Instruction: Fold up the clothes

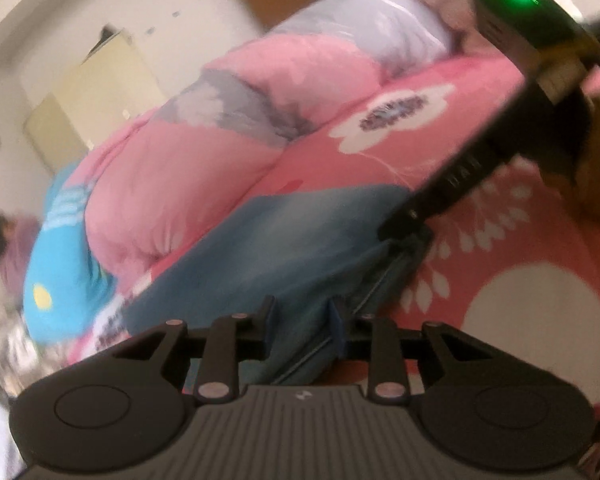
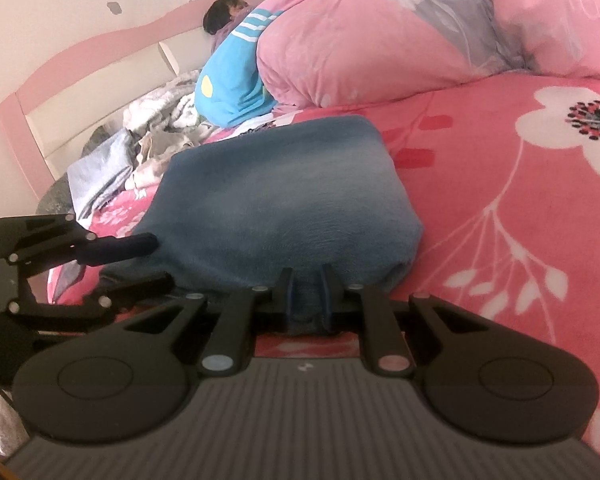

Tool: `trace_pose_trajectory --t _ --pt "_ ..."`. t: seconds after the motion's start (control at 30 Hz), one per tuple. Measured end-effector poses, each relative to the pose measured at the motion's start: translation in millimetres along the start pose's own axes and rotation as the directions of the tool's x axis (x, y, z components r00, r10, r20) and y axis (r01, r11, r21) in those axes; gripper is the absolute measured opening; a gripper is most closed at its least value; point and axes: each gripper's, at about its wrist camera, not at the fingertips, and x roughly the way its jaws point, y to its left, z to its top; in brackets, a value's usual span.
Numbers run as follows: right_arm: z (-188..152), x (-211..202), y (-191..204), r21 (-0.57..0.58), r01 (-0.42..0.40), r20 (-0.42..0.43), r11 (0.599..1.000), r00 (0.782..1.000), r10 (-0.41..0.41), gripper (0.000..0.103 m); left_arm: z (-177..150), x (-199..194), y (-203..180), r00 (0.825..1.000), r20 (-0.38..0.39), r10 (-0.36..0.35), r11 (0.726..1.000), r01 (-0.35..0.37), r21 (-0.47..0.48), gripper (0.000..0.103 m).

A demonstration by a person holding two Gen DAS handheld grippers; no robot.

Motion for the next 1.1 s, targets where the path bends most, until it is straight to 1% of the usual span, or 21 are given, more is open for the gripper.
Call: trace_pose_trajectory --t 0.07,0.2,0.23,0.27,0.3,0.33,0.37,0.47,0.53,0.57,0.7,0.77,0.87,0.97,1.1 --pt "0 0 -1 0.006 -0.005 0.001 1.000 1.000 0.005 0.012 1 0 -7 1.000 -0.005 0.004 0.998 -0.004 0.064 0.031" --pt "0 0 -1 0.011 -0.010 0.004 1.000 1.000 0.009 0.012 -5 -3 -8 1.000 -0.010 0.000 0.993 0.001 0.120 0.031" --pt "-1 -1 -1 0.012 -0.010 0.005 1.000 1.000 0.010 0.012 -5 -3 -8 1.000 -0.006 0.008 0.993 -0.007 0.121 0.028" --pt "-1 -1 -2 0.013 -0.011 0.006 1.000 1.000 0.011 0.012 -4 -2 -8 1.000 -0.001 0.016 0.993 -0.015 0.121 0.022" --pt "-1 -1 -2 0.015 -0.013 0.007 1.000 1.000 0.013 0.012 -4 -3 -7 1.000 0.008 0.020 0.994 -0.020 0.111 0.020" --pt "-1 -1 -3 0.019 -0.015 0.008 1.000 1.000 0.015 0.012 -3 -3 -6 1.000 0.017 0.024 0.995 -0.026 0.100 0.014" --pt "-1 -1 -3 0.022 -0.018 0.009 1.000 1.000 0.017 0.012 -4 -5 -5 0.999 0.025 0.030 0.996 -0.033 0.089 0.011" --pt "-1 -1 -4 0.028 -0.022 0.009 0.999 1.000 0.022 0.012 -5 -12 0 0.997 0.051 0.050 0.997 -0.053 0.053 0.005" --pt "0 -1 -3 0.024 -0.021 0.009 1.000 1.000 0.021 0.012 -7 -18 0 0.997 0.061 0.056 0.997 -0.059 0.053 0.002" --pt "-1 -2 -2 0.021 -0.020 0.010 1.000 1.000 0.020 0.012 -9 -21 1 0.996 0.064 0.058 0.997 -0.061 0.047 0.001" --pt "-2 -2 -3 0.023 -0.023 0.010 0.999 1.000 0.022 0.012 -18 -20 7 0.999 0.034 0.030 1.000 -0.030 0.002 0.001" --pt "-1 -1 -4 0.023 -0.023 0.009 0.999 1.000 0.023 0.012 -21 -21 8 0.999 0.033 0.022 1.000 -0.021 -0.016 0.001" --pt "-1 -1 -4 0.022 -0.022 0.009 1.000 1.000 0.022 0.012 -23 -24 17 1.000 0.022 -0.015 0.997 0.017 -0.080 0.001" --pt "-2 -1 -3 0.021 -0.021 0.010 1.000 1.000 0.021 0.012 -26 -30 29 0.998 0.033 -0.057 0.986 0.062 -0.153 0.001" --pt "-2 0 -5 0.025 -0.027 0.011 0.999 1.000 0.027 0.012 -30 -41 43 0.995 0.052 -0.088 0.965 0.098 -0.242 0.001"
